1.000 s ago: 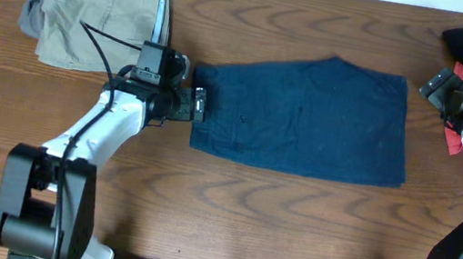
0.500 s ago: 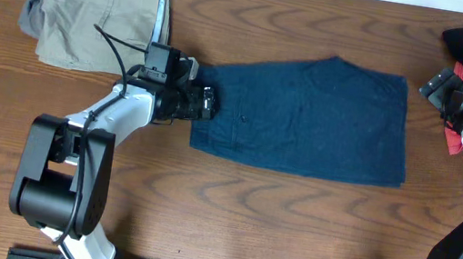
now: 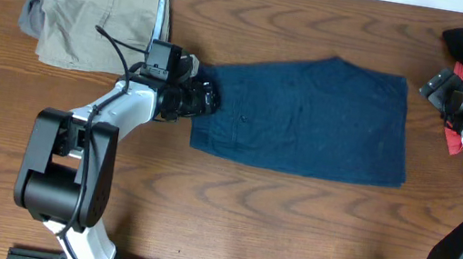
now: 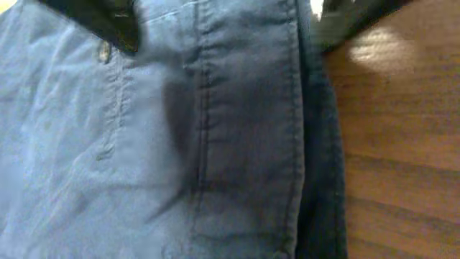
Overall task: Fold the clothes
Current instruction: 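Reach the left gripper to the shorts' left edge and grasp it, then lift the left edge and fold it rightward over the shorts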
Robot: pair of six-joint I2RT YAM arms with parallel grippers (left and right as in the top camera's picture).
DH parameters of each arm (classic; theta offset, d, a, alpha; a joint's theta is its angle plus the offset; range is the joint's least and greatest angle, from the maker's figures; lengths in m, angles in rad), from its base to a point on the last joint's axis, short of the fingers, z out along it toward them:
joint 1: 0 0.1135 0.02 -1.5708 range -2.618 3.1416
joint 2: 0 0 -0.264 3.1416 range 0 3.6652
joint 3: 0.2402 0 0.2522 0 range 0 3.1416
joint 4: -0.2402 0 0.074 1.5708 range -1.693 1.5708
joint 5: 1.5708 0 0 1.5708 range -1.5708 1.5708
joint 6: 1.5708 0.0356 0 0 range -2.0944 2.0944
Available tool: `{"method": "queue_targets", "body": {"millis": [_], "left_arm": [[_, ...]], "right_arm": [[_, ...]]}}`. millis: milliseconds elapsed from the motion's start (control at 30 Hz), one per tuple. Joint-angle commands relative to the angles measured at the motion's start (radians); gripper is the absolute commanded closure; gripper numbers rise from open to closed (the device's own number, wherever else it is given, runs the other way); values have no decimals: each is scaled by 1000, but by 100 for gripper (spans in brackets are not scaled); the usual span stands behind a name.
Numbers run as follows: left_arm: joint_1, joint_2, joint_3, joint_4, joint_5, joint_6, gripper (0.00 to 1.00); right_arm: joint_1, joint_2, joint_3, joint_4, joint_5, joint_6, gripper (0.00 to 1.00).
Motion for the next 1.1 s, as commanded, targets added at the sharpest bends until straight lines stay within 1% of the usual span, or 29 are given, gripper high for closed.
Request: {"method": "queue_targets", "body": {"millis": [0,133,200,233,267,467,600,767,933,1067], "left_arm": [[-3,56,-30,-24,-4,-20,44],[-3,56,-30,-26,-4,-19,66],[-3,56,-30,-26,-5,-19,80],[-3,56,-30,-26,-5,-19,89],[-3,56,-30,-26,-5,-19,94],[0,39,-29,-80,-19,-19,94],[9,-26,-29,-181,-101,-20,94],[26,-178,-29,-349,-227,-19,94],[63,-359,-25,-500,-272,-14,94],[106,-478,33,-660,-316,-8,94]], "right_arm": [[-2,-10,11,3,13,-14,1],[-2,-10,11,3,13,-14,1],[-2,-10,11,3,13,-14,1],[-2,-10,11,3,12,-14,1],[-2,-10,11,3,13,-14,1],[-2,-10,11,3,13,-14,1],[-2,-10,11,3,13,-14,1],[-2,-10,11,3,13,-14,1],[-2,-10,11,3,13,-14,1],[-2,-10,11,3,13,-14,1]]}}
